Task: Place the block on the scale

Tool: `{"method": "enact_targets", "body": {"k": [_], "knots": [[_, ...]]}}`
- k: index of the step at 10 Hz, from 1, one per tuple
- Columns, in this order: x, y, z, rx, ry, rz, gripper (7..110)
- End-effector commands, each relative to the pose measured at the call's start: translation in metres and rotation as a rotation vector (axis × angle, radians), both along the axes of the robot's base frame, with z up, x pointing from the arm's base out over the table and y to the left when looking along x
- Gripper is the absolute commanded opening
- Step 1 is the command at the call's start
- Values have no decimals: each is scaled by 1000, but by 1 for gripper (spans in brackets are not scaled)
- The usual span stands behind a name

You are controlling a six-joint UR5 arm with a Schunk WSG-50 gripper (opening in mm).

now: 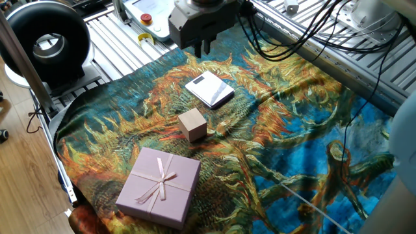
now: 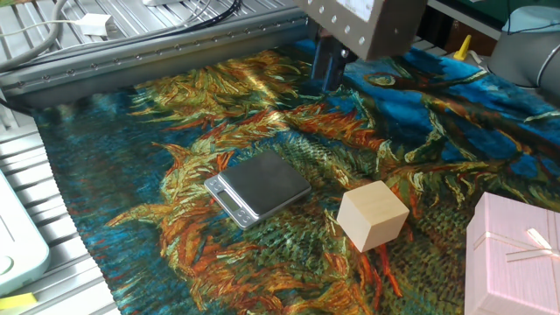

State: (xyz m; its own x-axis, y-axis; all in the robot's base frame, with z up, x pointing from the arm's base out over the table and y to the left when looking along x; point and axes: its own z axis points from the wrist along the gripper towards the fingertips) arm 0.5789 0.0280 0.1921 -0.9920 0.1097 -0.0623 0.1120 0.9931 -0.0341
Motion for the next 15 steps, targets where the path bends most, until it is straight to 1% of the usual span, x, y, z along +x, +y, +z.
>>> {"method": "enact_targets", "body": {"k": [1,2,3,4,5,6,7,8,9,11,13,14,15], "knots": [[11,14,-4,-1,-42,62,44],[14,21,-5,5,-57,91,44],[16,34,-6,34,-69,98,44],[12,53,-6,88,-54,92,44],[4,72,-6,132,-29,88,66],[-2,79,-6,132,-8,77,66],[-5,80,-6,111,4,49,66],[-8,75,-8,83,10,40,66],[-11,73,-11,68,13,25,66],[-16,68,-23,27,7,14,66],[-17,71,-28,26,-6,11,66],[-17,75,-29,35,-17,19,66],[-17,78,-30,41,-21,31,88]]}}
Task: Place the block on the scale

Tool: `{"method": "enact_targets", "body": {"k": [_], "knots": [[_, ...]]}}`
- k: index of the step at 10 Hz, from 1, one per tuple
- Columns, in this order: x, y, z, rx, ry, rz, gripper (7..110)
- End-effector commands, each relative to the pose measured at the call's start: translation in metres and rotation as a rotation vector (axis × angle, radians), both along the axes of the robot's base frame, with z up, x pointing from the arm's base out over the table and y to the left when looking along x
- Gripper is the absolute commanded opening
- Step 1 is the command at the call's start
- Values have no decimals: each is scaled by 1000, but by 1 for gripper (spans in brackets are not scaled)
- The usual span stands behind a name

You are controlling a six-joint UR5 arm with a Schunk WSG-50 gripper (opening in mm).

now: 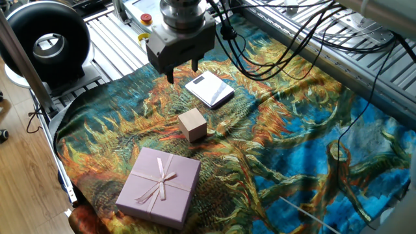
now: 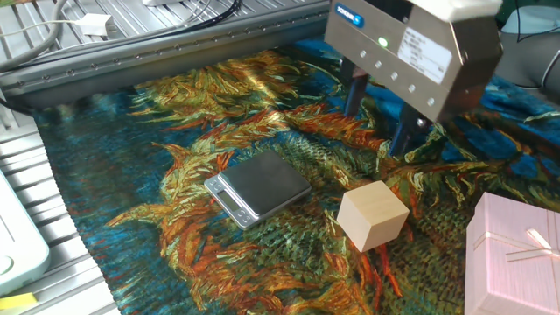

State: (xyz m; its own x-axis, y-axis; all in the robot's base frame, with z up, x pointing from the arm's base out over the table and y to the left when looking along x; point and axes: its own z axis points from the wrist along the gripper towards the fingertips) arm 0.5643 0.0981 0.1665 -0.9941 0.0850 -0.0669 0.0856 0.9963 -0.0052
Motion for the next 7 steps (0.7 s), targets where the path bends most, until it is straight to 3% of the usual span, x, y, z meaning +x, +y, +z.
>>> {"method": "enact_targets", "body": {"k": [1,7], "knots": [[-1,9,-5,14,-21,9,88],[1,6,-4,6,-26,17,88]]}}
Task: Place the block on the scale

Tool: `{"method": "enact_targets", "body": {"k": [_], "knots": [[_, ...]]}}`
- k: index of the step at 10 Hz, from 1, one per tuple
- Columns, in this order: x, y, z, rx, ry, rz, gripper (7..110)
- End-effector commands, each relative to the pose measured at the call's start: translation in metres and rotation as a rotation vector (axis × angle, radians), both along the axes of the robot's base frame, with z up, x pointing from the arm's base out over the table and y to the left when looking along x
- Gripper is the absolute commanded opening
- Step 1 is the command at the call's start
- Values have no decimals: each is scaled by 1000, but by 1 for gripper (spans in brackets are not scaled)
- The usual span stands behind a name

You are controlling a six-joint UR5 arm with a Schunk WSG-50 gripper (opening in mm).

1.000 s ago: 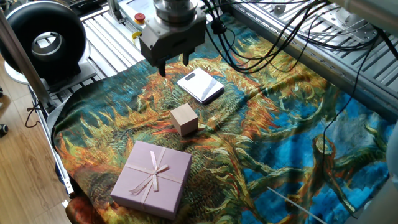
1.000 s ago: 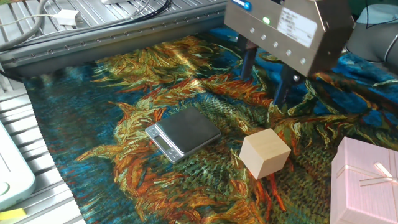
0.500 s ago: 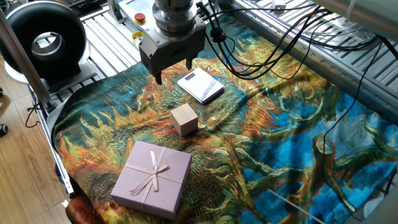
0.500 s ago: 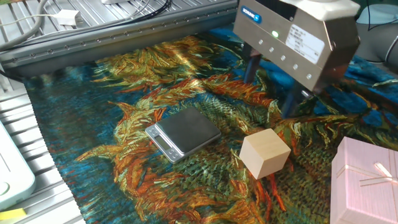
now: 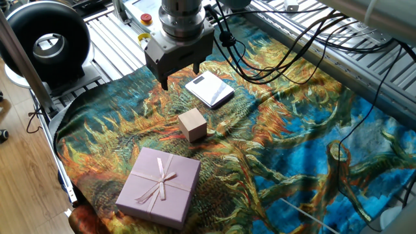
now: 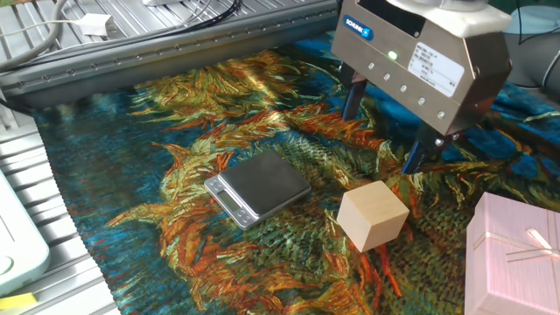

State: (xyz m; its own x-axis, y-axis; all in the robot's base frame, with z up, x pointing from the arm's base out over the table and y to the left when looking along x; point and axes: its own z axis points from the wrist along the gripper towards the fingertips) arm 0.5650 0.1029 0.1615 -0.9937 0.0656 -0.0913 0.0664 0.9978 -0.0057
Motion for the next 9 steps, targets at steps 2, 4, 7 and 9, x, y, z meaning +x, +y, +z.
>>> {"method": "enact_targets", "body": {"k": [2,4,7,9], "knots": [[-3,-1,0,-3,13,4,88],[-5,-1,0,-3,22,5,88],[-4,0,0,1,16,10,88],[-4,0,0,3,17,11,88]]}}
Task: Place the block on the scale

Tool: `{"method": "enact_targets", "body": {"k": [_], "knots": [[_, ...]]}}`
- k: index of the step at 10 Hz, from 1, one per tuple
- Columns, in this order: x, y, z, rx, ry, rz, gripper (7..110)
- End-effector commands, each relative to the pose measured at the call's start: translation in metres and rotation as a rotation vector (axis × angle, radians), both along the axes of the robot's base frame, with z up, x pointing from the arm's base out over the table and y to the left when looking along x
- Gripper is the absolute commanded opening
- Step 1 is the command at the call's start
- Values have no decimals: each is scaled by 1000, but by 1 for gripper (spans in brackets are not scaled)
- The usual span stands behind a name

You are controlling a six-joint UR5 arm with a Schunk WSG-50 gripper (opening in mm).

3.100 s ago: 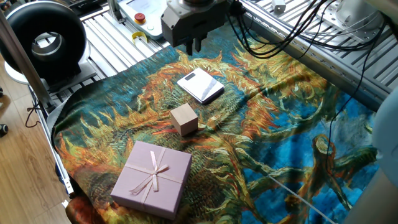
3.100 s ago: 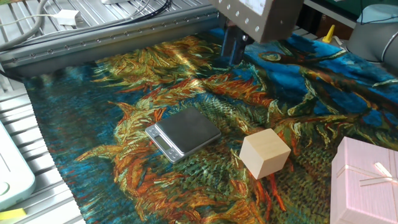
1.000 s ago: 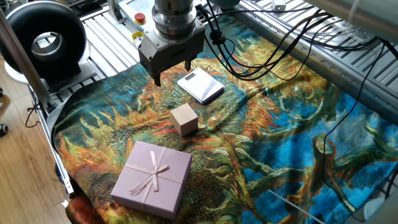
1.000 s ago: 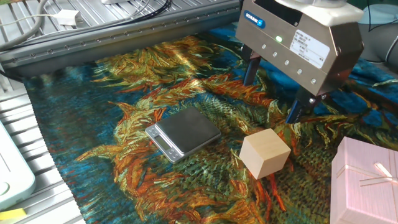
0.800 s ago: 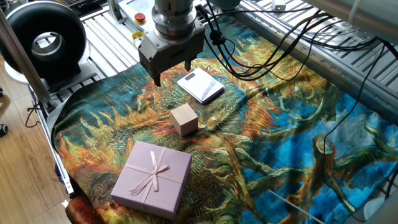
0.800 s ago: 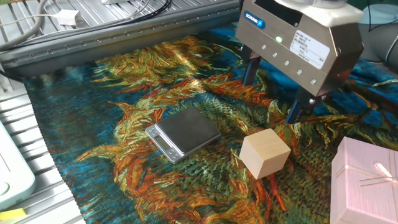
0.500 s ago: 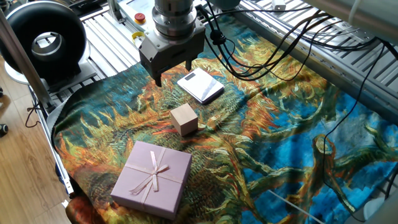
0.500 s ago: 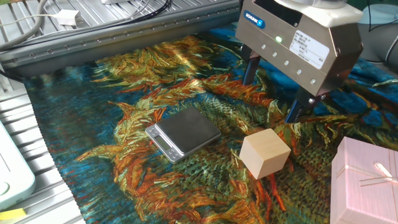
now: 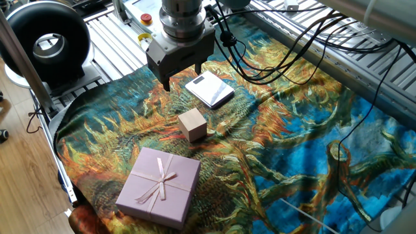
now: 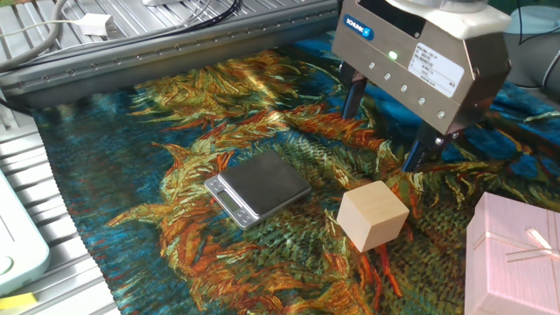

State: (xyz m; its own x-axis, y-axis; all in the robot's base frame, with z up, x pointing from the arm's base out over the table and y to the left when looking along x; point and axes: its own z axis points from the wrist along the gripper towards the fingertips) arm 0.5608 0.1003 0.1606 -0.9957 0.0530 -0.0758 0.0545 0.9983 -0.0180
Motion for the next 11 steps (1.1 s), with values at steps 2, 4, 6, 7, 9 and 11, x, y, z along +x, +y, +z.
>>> {"method": "enact_targets", "body": {"k": [2,4,6,7,9,11], "knots": [[-1,2,1,11,3,-2,88],[1,3,1,15,-5,1,88],[-1,0,1,3,3,4,88],[0,-2,1,-4,0,12,88],[-7,-2,1,-7,30,32,88],[-24,4,0,19,97,51,88]]}}
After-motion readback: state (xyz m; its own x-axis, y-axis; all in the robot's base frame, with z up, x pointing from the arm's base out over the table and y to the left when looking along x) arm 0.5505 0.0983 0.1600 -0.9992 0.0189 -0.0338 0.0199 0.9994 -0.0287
